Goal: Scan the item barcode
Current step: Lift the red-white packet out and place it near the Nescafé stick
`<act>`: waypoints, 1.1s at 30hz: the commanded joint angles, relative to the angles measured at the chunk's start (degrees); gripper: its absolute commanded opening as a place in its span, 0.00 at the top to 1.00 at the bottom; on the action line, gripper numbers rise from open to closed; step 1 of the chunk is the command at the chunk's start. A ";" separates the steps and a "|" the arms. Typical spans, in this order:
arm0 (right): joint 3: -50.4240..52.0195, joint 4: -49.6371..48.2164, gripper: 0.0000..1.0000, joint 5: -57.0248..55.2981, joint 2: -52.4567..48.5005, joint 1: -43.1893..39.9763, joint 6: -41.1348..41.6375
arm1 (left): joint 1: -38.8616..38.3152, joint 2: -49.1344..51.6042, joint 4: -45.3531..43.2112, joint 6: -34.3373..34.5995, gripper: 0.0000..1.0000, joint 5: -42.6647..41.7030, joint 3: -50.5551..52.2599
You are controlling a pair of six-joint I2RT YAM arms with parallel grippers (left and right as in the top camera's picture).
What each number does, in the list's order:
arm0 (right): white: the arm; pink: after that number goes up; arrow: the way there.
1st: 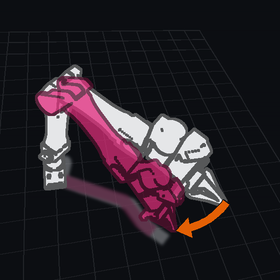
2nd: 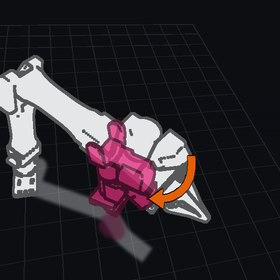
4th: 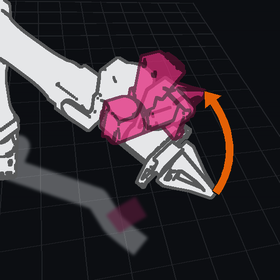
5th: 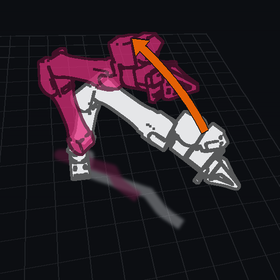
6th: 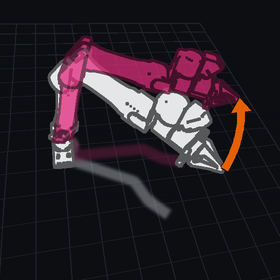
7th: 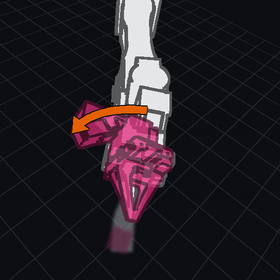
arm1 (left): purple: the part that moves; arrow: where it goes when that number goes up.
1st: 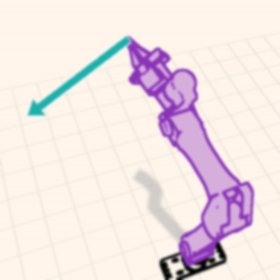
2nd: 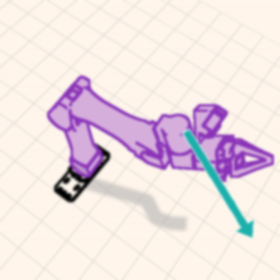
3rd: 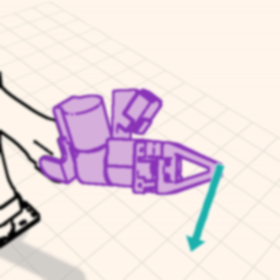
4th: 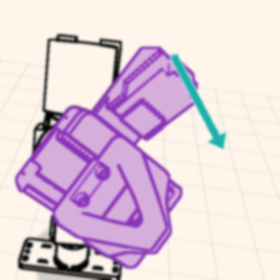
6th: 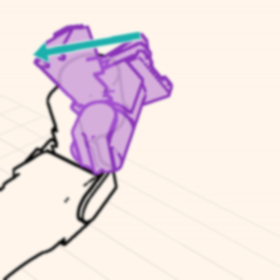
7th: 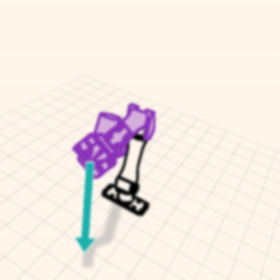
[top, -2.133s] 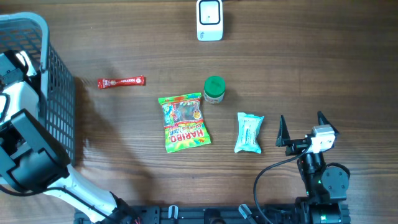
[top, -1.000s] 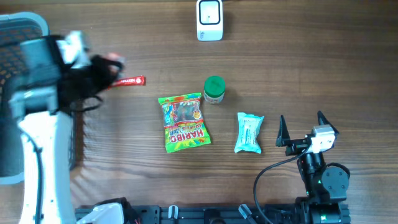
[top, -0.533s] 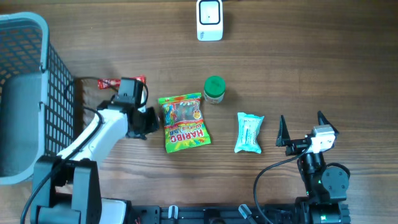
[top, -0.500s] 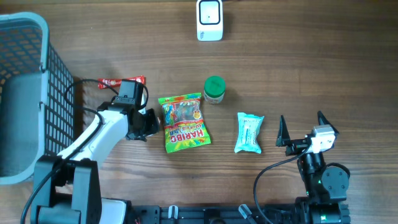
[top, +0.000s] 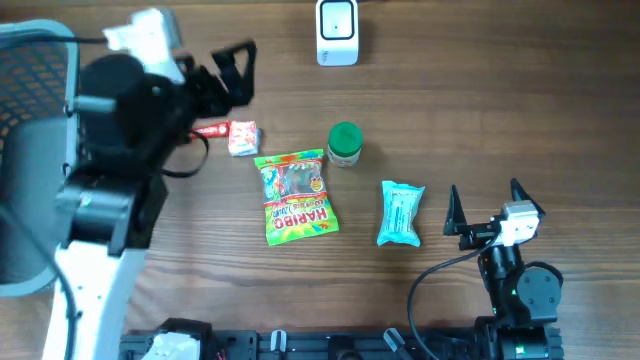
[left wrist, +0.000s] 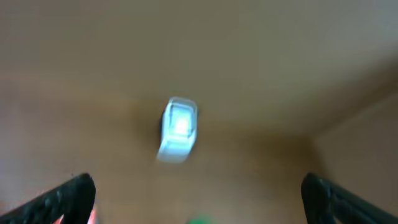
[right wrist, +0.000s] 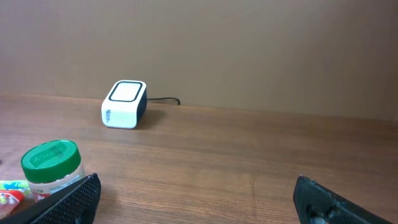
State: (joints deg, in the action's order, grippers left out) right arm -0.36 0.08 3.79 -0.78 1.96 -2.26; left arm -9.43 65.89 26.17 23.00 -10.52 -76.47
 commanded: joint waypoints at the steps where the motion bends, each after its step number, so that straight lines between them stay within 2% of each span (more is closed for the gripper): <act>1: 0.07 -0.11 0.00 -0.59 0.35 0.11 -0.59 | -0.20 -1.40 -7.96 -4.52 0.00 4.92 -5.64; 2: 0.07 -0.11 0.00 -0.59 0.35 0.11 -0.59 | -0.20 -1.38 -11.06 -7.54 0.00 10.03 -7.30; 4: 0.07 -0.11 0.00 -0.59 0.35 0.11 -0.59 | -0.20 -1.40 -11.91 -13.16 0.00 16.46 -9.49; 7: 0.07 -0.11 0.00 -0.59 0.35 0.11 -0.59 | -0.20 -1.42 -11.80 -19.93 0.00 18.58 -12.41; 13: 0.07 -0.11 0.00 -0.59 0.35 0.11 -0.61 | -0.15 -4.15 -11.56 -25.55 0.00 20.28 -13.03; 18: 0.07 -0.11 0.00 -0.59 0.35 0.11 -0.59 | -0.15 -5.90 -5.97 -32.57 0.00 28.61 -13.03; 22: 0.07 -0.11 0.00 -0.59 0.35 0.11 -0.59 | -0.15 -5.90 -2.64 -34.40 0.00 37.11 -13.03; 27: 0.07 -0.11 0.00 -0.59 0.35 0.11 -0.61 | -0.15 -10.40 2.01 -35.65 0.00 33.77 -13.00; 31: 0.07 -0.11 0.00 -0.59 0.35 0.11 -0.59 | 4.35 -22.47 9.62 -34.91 0.00 16.37 -12.87; 33: 0.07 -0.11 0.00 -0.59 0.35 0.11 -0.59 | 7.48 -27.50 9.05 -31.41 0.00 12.98 -12.63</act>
State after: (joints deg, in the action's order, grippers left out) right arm -0.36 0.08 3.79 -0.78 1.96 -2.26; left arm -5.13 43.79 36.10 -11.29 11.49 -88.73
